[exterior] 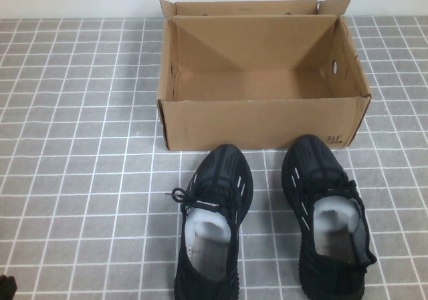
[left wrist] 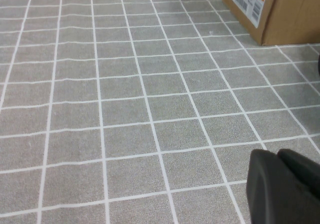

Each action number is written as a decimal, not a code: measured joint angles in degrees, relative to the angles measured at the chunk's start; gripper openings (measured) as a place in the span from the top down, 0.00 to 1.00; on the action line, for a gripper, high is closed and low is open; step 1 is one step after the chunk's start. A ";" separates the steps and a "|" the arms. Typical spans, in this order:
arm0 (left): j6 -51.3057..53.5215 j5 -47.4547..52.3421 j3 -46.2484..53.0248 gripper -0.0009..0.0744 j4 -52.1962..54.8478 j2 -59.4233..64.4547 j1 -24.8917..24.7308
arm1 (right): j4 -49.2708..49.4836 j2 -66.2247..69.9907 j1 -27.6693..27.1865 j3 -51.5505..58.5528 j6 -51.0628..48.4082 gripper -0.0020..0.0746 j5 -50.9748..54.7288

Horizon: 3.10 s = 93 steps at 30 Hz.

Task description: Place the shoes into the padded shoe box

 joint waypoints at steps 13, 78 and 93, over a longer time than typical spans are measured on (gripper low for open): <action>0.00 0.00 0.00 0.99 0.00 0.00 0.00 | -0.81 19.16 0.00 -3.29 14.42 0.98 17.78; 0.00 0.00 0.00 0.99 0.00 0.00 0.00 | 12.95 64.91 42.19 -30.07 -59.90 0.98 72.33; 0.00 0.00 0.00 0.99 0.00 0.00 0.00 | 13.04 66.77 43.25 -30.07 -63.63 0.93 72.12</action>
